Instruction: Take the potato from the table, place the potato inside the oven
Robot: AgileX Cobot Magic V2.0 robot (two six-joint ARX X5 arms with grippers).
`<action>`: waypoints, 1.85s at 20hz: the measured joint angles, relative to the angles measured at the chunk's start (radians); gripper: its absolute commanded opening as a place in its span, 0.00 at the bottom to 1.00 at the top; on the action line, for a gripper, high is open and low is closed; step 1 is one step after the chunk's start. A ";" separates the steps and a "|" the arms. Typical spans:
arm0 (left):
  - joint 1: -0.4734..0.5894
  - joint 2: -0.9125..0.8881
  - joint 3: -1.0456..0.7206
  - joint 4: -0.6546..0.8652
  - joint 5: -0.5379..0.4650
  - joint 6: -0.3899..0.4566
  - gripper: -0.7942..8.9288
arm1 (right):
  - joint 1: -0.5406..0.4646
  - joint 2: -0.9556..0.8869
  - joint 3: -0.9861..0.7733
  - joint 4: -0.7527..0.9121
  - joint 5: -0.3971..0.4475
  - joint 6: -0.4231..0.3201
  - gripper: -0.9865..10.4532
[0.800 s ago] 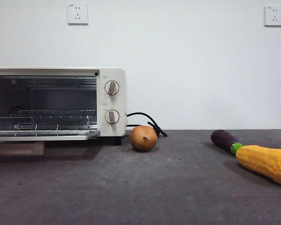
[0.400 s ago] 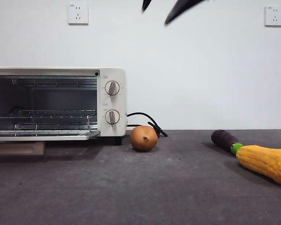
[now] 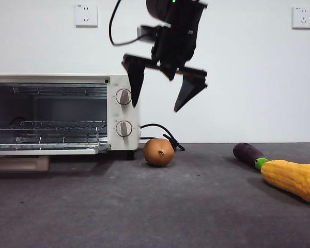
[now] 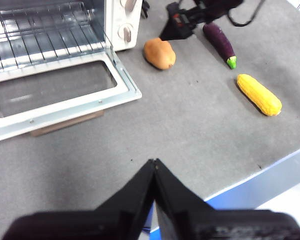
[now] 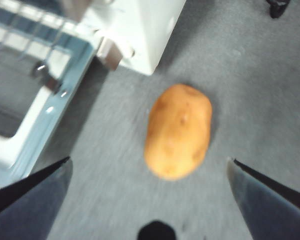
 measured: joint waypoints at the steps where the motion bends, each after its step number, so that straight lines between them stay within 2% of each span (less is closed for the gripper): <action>1: 0.000 0.000 0.000 -0.003 0.000 0.000 0.08 | -0.004 0.015 0.000 0.015 0.002 0.000 0.67; 8: 0.000 0.000 0.000 -0.041 -0.003 0.000 0.08 | -0.032 0.103 0.002 0.119 0.018 0.000 0.66; 13: 0.000 0.000 0.000 -0.040 -0.017 0.000 0.08 | -0.039 0.175 0.005 0.118 0.008 0.003 0.66; 14: 0.000 0.000 0.000 -0.040 -0.018 0.000 0.08 | -0.039 0.186 0.005 0.117 0.008 0.008 0.62; 15: 0.000 0.000 0.000 -0.040 -0.020 0.000 0.08 | -0.039 0.192 0.005 0.114 0.008 0.018 0.52; 18: 0.000 0.000 0.000 -0.040 -0.021 0.000 0.08 | -0.039 0.196 0.005 0.110 0.008 0.050 0.14; 19: 0.000 0.000 0.000 -0.040 -0.021 0.000 0.08 | -0.039 0.196 0.005 0.108 0.008 0.061 0.07; 22: 0.000 0.000 0.000 -0.040 -0.021 0.000 0.08 | -0.037 0.196 0.008 0.095 0.000 0.094 0.08; 25: 0.000 0.000 0.000 -0.040 -0.021 0.000 0.08 | -0.037 0.198 0.071 -0.024 -0.026 0.106 0.08; 33: 0.000 0.000 0.000 -0.040 -0.021 0.000 0.08 | 0.000 0.200 0.511 -0.511 -0.137 0.122 0.09; 35: 0.000 0.000 0.000 -0.040 -0.021 0.000 0.08 | 0.034 0.200 0.590 -0.520 -0.186 0.133 0.09; 37: 0.000 0.000 0.000 -0.040 -0.021 0.000 0.08 | 0.084 0.200 0.628 -0.501 -0.199 0.134 0.09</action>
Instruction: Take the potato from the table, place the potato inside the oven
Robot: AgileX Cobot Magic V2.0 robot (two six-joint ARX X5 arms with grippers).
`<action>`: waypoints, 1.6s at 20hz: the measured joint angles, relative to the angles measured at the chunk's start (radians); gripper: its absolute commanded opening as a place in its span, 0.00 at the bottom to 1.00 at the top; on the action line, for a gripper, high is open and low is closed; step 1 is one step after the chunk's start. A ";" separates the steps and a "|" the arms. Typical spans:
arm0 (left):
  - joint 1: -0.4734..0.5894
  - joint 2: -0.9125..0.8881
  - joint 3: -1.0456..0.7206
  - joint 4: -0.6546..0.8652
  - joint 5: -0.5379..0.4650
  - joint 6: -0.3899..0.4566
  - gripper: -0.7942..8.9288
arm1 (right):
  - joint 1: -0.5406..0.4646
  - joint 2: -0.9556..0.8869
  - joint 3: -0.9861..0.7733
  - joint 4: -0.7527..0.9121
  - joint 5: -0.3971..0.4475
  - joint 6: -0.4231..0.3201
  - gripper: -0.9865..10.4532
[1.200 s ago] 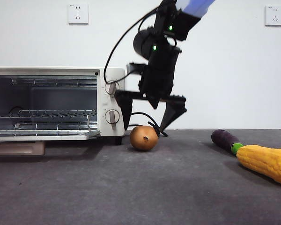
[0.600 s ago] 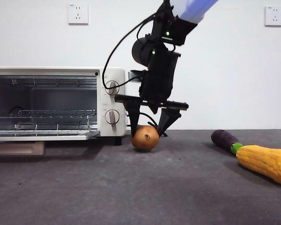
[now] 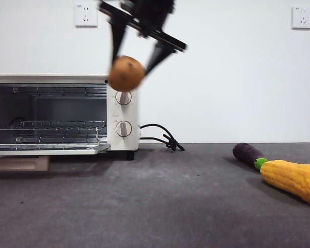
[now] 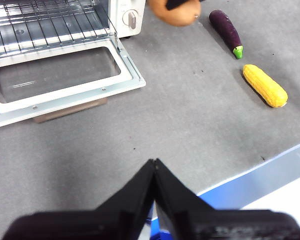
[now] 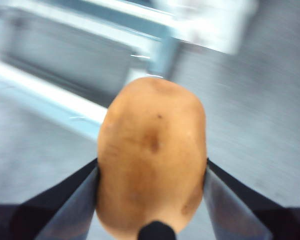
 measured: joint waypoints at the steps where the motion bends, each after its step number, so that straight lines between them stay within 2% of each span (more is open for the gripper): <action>1: 0.000 0.000 0.000 0.000 0.000 0.000 0.08 | 0.026 0.000 0.001 0.025 0.000 0.000 0.09; 3: 0.000 0.000 0.000 0.000 0.000 0.000 0.08 | 0.083 0.001 0.001 0.086 0.008 0.000 0.09; 7: 0.000 0.000 0.000 0.000 -0.003 0.000 0.08 | 0.179 0.001 0.001 0.281 0.130 -0.002 0.08; 9: 0.000 0.000 0.000 0.000 -0.003 0.000 0.08 | 0.204 0.002 0.001 0.370 0.144 -0.008 0.08; 20: 0.000 -0.009 0.000 0.000 -0.003 0.000 0.08 | 0.185 0.150 0.002 0.521 0.158 -0.008 0.08; 32: 0.000 -0.008 0.000 0.002 -0.026 0.000 0.08 | 0.147 0.227 0.001 0.698 0.208 -0.009 0.08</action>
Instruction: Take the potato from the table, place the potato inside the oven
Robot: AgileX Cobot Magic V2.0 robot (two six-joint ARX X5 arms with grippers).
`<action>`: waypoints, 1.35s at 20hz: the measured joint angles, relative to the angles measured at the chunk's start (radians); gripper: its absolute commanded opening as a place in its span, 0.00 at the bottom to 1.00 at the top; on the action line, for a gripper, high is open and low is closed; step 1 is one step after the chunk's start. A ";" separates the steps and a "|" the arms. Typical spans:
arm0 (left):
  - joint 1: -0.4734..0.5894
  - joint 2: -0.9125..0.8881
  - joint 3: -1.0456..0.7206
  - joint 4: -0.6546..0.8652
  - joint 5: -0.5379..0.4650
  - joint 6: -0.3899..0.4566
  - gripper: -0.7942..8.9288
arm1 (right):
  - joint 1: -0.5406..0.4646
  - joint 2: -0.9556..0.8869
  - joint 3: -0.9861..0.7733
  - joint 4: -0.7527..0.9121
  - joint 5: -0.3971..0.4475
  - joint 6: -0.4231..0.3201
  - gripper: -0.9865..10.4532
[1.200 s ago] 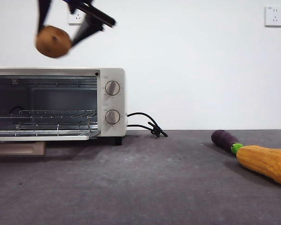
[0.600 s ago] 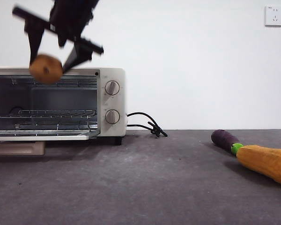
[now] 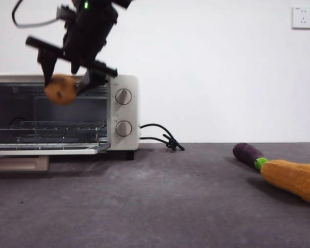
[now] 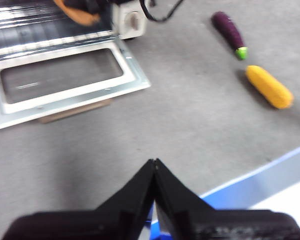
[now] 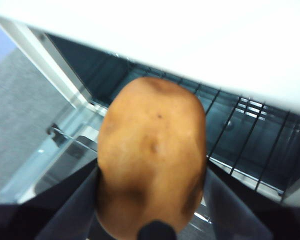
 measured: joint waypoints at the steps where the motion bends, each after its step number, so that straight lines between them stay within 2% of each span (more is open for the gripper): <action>1: 0.000 0.000 0.000 0.000 -0.013 0.000 0.08 | -0.001 0.012 0.000 0.006 0.001 0.000 0.08; 6: 0.000 0.000 0.000 0.003 -0.026 0.000 0.08 | -0.006 0.050 0.000 0.066 0.033 -0.003 0.08; 15: 0.000 0.000 0.000 0.019 -0.030 0.000 0.08 | -0.025 0.074 0.000 0.179 0.037 -0.004 0.08; 27: 0.000 0.006 0.000 0.022 -0.030 0.000 0.08 | -0.031 0.140 0.000 0.248 0.052 -0.004 0.08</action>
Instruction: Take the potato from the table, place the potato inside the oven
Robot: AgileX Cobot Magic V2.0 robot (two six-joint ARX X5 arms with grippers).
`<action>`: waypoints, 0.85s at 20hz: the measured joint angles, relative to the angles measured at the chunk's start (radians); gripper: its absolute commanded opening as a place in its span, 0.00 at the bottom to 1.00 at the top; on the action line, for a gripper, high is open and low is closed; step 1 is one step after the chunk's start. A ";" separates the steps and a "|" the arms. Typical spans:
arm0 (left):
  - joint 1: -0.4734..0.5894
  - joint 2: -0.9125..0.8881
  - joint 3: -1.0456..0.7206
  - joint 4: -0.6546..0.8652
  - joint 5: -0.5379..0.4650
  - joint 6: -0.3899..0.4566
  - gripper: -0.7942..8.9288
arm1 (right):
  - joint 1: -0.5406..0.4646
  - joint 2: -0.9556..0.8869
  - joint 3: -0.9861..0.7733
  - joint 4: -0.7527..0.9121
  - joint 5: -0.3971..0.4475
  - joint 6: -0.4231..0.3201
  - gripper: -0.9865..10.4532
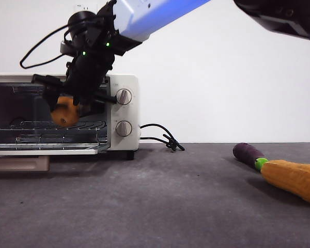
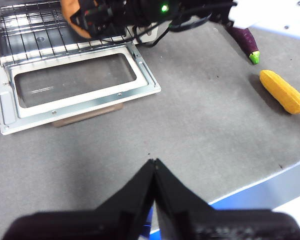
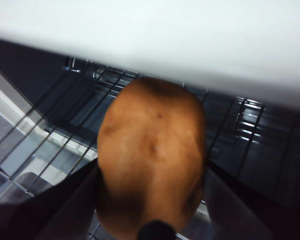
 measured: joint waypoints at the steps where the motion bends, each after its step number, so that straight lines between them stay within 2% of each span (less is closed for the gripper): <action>1: 0.000 0.000 0.000 0.000 0.000 0.000 0.08 | 0.000 0.002 0.000 0.006 0.000 0.000 0.08; 6: 0.000 0.000 0.000 0.000 0.000 0.000 0.08 | 0.001 0.002 0.001 0.003 0.000 0.000 0.10; 8: 0.000 0.000 0.000 0.000 0.000 0.000 0.08 | 0.002 0.002 0.002 0.003 -0.004 0.000 0.19; 12: 0.000 0.000 0.000 0.000 0.000 0.000 0.08 | 0.001 0.002 0.002 0.002 -0.012 0.000 0.54; 13: 0.000 0.000 0.000 0.000 0.000 0.000 0.08 | 0.001 0.002 0.002 0.002 -0.011 0.000 0.59; 17: 0.000 0.000 0.000 0.000 0.000 0.000 0.08 | 0.003 0.002 0.002 -0.006 -0.013 -0.003 0.61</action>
